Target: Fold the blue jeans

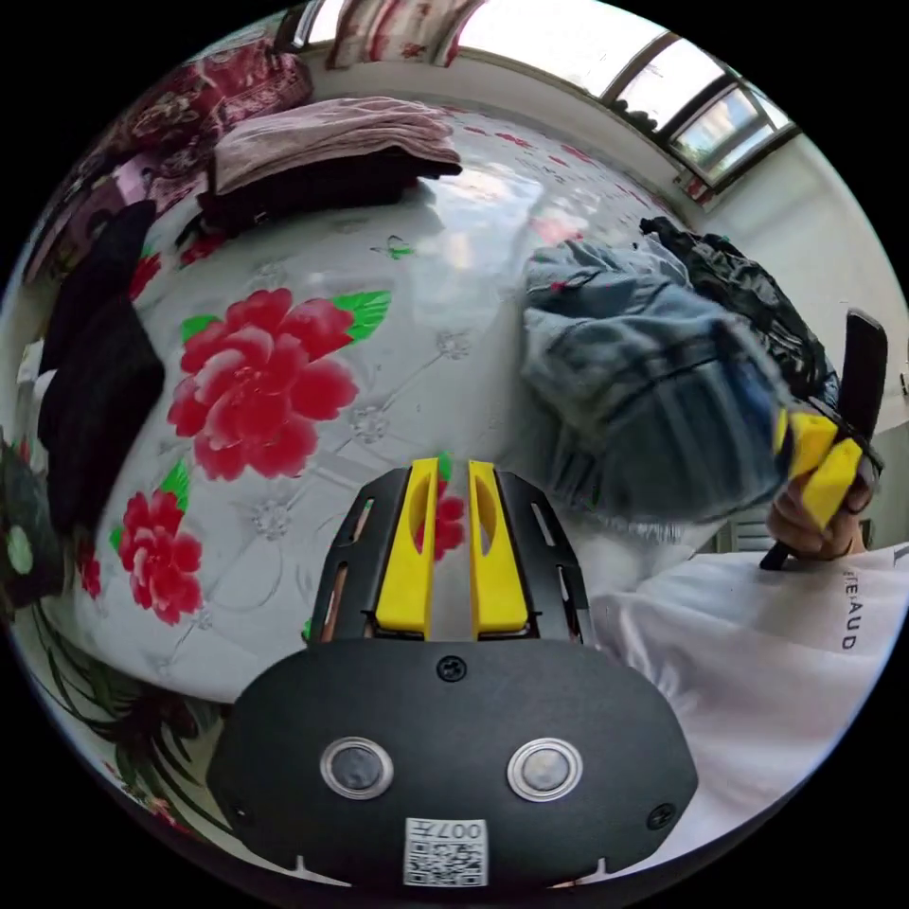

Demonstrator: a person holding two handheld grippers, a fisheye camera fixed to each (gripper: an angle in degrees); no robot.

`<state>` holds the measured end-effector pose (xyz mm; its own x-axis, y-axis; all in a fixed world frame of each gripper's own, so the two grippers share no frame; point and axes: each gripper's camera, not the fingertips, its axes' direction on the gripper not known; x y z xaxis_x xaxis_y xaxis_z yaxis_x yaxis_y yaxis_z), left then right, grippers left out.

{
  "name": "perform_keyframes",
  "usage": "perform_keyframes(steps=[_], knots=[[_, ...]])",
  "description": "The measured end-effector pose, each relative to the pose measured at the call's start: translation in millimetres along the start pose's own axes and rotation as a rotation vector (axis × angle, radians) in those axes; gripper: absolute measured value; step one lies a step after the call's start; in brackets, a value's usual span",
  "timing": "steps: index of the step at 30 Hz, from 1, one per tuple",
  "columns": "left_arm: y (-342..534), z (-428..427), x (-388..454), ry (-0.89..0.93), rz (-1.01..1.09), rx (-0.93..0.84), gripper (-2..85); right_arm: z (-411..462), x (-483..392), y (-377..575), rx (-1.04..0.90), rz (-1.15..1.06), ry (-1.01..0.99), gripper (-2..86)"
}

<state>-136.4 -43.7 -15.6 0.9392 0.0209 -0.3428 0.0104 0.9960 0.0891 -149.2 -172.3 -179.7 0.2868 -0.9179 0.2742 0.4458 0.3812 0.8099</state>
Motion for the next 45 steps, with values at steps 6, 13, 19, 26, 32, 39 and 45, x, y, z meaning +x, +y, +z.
perform_keyframes(steps=[6, 13, 19, 26, 32, 39, 45], knots=[[59, -48, -82, -0.268, -0.314, 0.07, 5.6, -13, -6, 25, 0.012, 0.0, 0.354, 4.6], [84, -98, -15, -0.3, -0.086, 0.301, 3.4, -113, 61, 140, 0.226, 0.481, 0.549, 7.1], [27, -7, 135, 0.167, 0.549, -0.013, 10.3, -202, 91, 139, 0.375, 0.531, 0.67, 8.1], [-11, 70, 161, 0.153, 0.652, -0.344, 6.8, -275, 141, 88, 0.45, 0.533, 0.686, 9.5], [21, -13, 85, 0.208, 0.385, -0.182, 1.4, -301, 204, 57, 0.387, 0.626, 0.735, 10.7], [53, -110, -2, 0.085, 0.036, 0.039, 0.1, -310, 279, 76, 0.247, 0.854, 0.598, 1.9], [-24, -160, -39, 0.001, -0.024, 0.301, -0.1, -423, 192, 61, 0.622, 0.546, 0.417, -0.3]])
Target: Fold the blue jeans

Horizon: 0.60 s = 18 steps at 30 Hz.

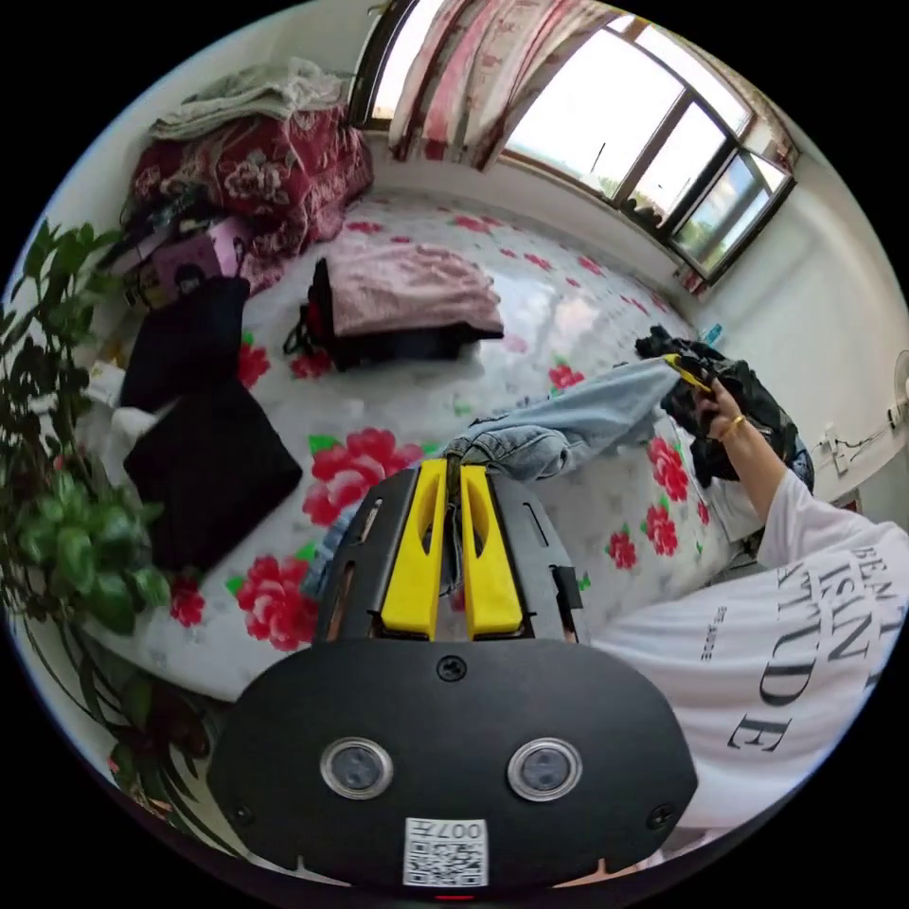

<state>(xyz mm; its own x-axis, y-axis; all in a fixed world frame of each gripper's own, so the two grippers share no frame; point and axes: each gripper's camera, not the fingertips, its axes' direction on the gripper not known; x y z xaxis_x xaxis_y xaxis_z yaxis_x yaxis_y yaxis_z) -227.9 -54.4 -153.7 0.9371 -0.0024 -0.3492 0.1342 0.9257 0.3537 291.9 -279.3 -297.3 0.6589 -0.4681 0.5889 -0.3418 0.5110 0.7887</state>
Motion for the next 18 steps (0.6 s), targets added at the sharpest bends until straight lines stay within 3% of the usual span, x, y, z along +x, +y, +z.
perform_keyframes(steps=[5, 9, 12, 15, 17, 18], knots=[[-74, -91, 51, -0.068, 0.298, 0.299, 0.0, -168, -110, 8, 0.308, -0.398, -0.093, -0.5], [-48, -127, 76, -0.018, 0.469, 0.323, 0.2, -237, -133, 72, 0.372, -0.5, 0.019, -0.4], [-6, -115, 90, 0.007, 0.519, 0.196, 0.4, -253, -99, 137, 0.342, -0.412, 0.062, -0.2], [43, -55, 97, 0.023, 0.493, -0.098, 1.2, -226, -24, 213, 0.227, -0.156, 0.145, 0.4], [92, 21, 94, 0.005, 0.444, -0.382, 2.5, -188, 54, 283, 0.082, 0.174, 0.24, 2.0], [105, 41, 90, -0.007, 0.419, -0.455, 3.1, -179, 71, 300, 0.039, 0.236, 0.261, 2.4]])
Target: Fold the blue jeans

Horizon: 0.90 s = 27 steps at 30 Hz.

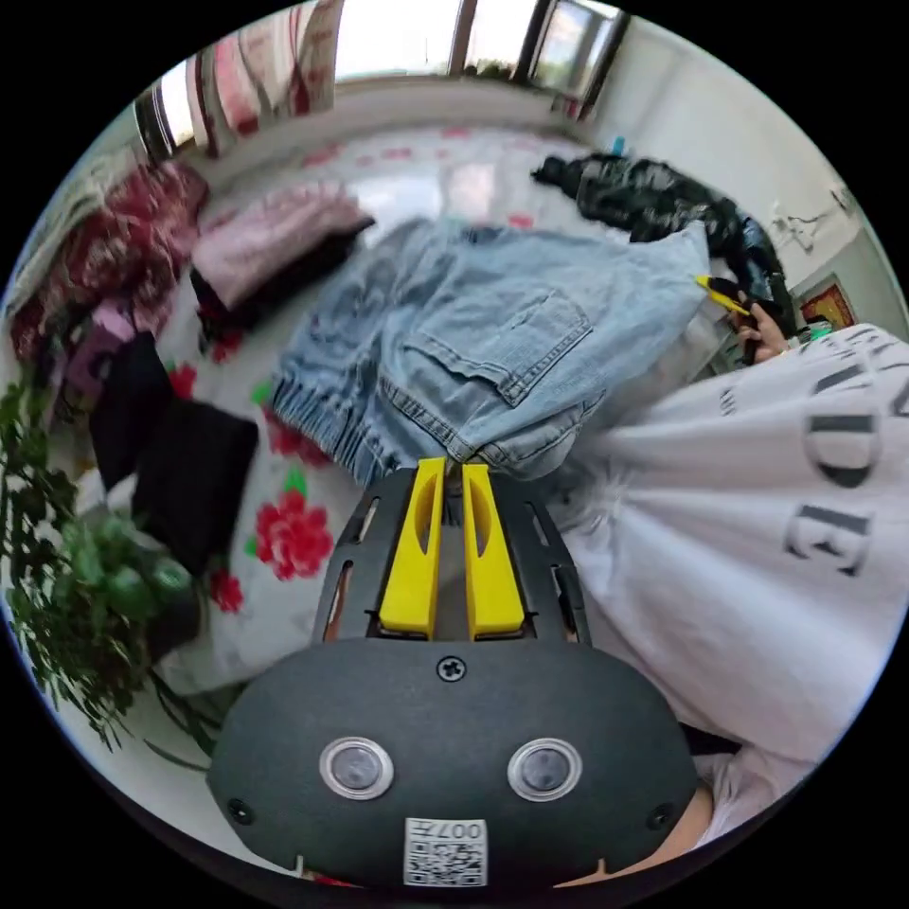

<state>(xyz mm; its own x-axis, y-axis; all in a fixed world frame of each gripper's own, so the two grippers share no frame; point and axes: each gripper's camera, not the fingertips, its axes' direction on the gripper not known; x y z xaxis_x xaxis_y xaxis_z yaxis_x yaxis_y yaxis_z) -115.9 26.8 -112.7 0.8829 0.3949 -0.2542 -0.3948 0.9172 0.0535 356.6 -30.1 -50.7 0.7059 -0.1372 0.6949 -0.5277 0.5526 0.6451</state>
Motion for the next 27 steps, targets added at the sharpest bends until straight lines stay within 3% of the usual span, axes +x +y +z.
perform_keyframes(steps=[2, 4, 6, 9, 15, 22, 27], knots=[[18, 71, -1, 0.038, -0.065, -0.201, 4.3, 30, 49, 43, -0.103, 0.161, 0.088, 3.6], [26, 81, -8, 0.074, -0.139, -0.198, 4.2, 29, 57, 53, -0.069, 0.185, 0.111, 4.3], [27, 70, -19, 0.118, -0.187, -0.161, 3.9, 23, 45, 45, -0.007, 0.12, 0.131, 5.0], [28, 36, -39, 0.032, -0.266, -0.06, 1.4, 31, 11, 9, 0.033, -0.041, 0.18, 6.3], [6, 14, -70, 0.025, -0.479, 0.142, 4.9, 110, -60, -82, -0.004, -0.282, 0.17, 8.8], [-79, 83, -53, -0.069, -0.477, 0.019, 6.7, 269, -139, -158, -0.216, -0.465, 0.26, 12.1], [-104, 117, -54, -0.142, -0.461, -0.086, 6.4, 368, -166, -157, -0.373, -0.628, 0.408, 13.8]])
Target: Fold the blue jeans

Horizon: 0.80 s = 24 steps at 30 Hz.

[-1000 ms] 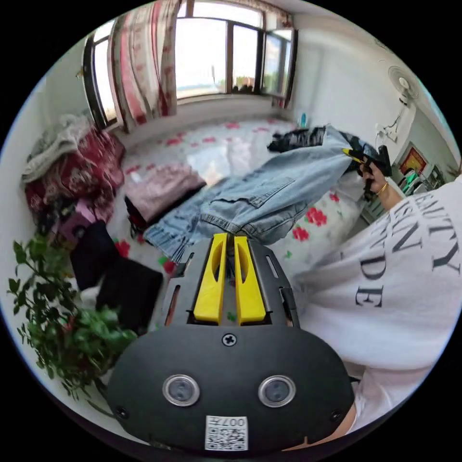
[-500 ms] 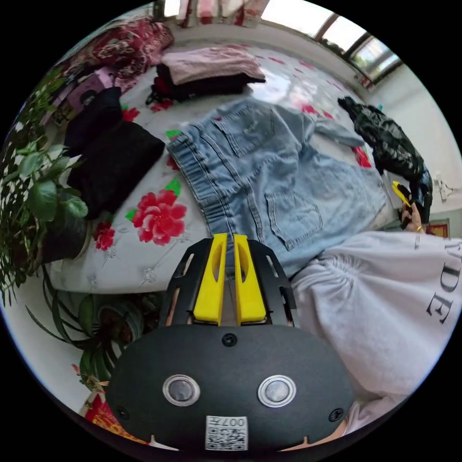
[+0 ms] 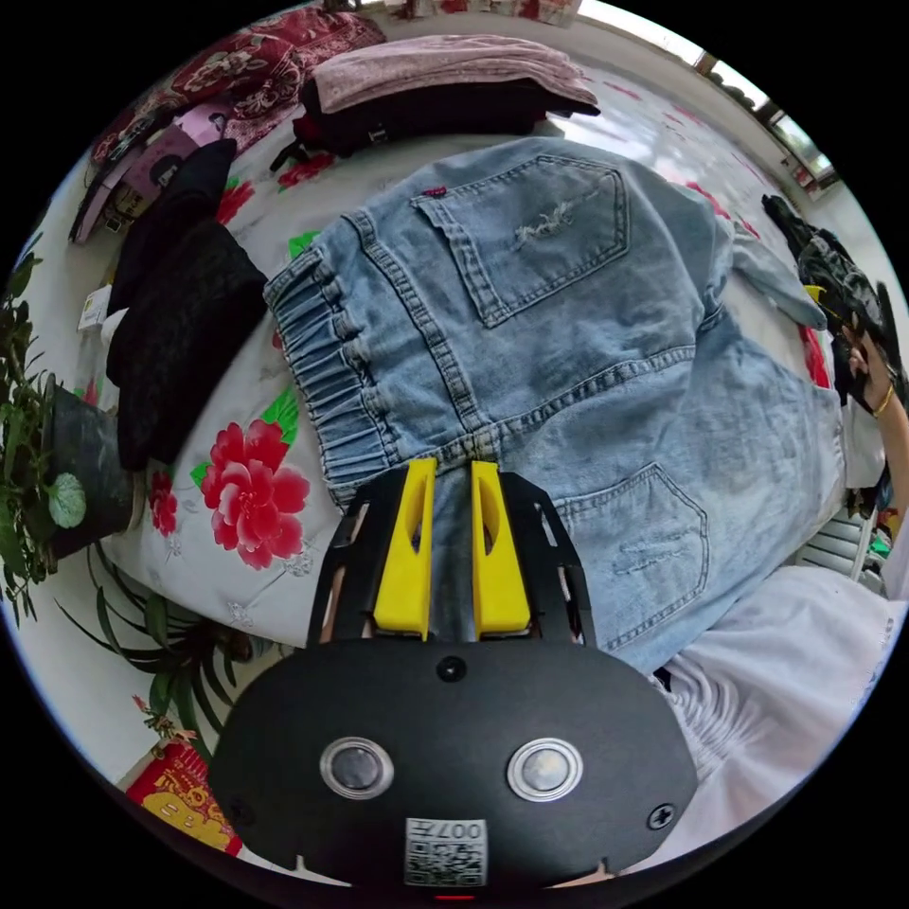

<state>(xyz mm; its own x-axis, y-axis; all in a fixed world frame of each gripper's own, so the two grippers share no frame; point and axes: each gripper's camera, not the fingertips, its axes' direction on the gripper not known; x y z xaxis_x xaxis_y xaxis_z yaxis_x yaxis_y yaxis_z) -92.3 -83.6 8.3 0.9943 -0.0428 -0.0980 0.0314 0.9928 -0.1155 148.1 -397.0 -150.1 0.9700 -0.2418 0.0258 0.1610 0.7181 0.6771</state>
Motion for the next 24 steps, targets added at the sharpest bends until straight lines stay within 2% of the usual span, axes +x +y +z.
perform_keyframes(steps=[2, 4, 6, 8, 11, 12, 14, 15, 16, 17, 21, 24], knots=[[-6, 0, -6, 0.035, -0.027, -0.022, 6.2, 48, -18, -10, -0.191, -0.039, 0.062, 11.3], [-8, -1, -13, 0.069, -0.041, -0.029, 5.8, 58, -32, -12, -0.21, -0.065, 0.222, 7.2], [-11, -2, -17, 0.087, -0.045, -0.04, 5.6, 24, -53, -9, -0.026, -0.127, 0.314, 5.8], [-14, -3, -17, 0.08, -0.035, -0.048, 5.5, -45, -89, 19, 0.308, -0.174, 0.442, 5.1], [-16, -3, -13, 0.055, 0.018, -0.044, 5.5, -74, -127, 78, 0.542, -0.232, 0.578, 5.0], [-17, -3, -12, 0.051, 0.028, -0.046, 5.5, -69, -129, 87, 0.525, -0.236, 0.58, 5.2], [-21, -3, -12, 0.052, 0.072, -0.063, 5.5, -20, -119, 107, 0.208, -0.162, 0.489, 5.9], [-22, -3, -12, 0.057, 0.079, -0.07, 5.5, -5, -112, 111, 0.112, -0.115, 0.459, 6.2], [-25, -4, -14, 0.07, 0.09, -0.082, 5.4, 20, -98, 123, -0.04, -0.011, 0.404, 6.7], [-26, -7, -17, 0.084, 0.101, -0.09, 5.0, 30, -89, 136, -0.093, 0.067, 0.363, 7.3], [-26, -38, -30, 0.103, 0.129, -0.026, 2.5, 8, -90, 149, 0.069, 0.169, 0.323, 8.6], [-37, -68, -47, 0.106, 0.111, 0.085, 2.2, 0, -85, 121, 0.131, 0.187, 0.274, 9.1]])
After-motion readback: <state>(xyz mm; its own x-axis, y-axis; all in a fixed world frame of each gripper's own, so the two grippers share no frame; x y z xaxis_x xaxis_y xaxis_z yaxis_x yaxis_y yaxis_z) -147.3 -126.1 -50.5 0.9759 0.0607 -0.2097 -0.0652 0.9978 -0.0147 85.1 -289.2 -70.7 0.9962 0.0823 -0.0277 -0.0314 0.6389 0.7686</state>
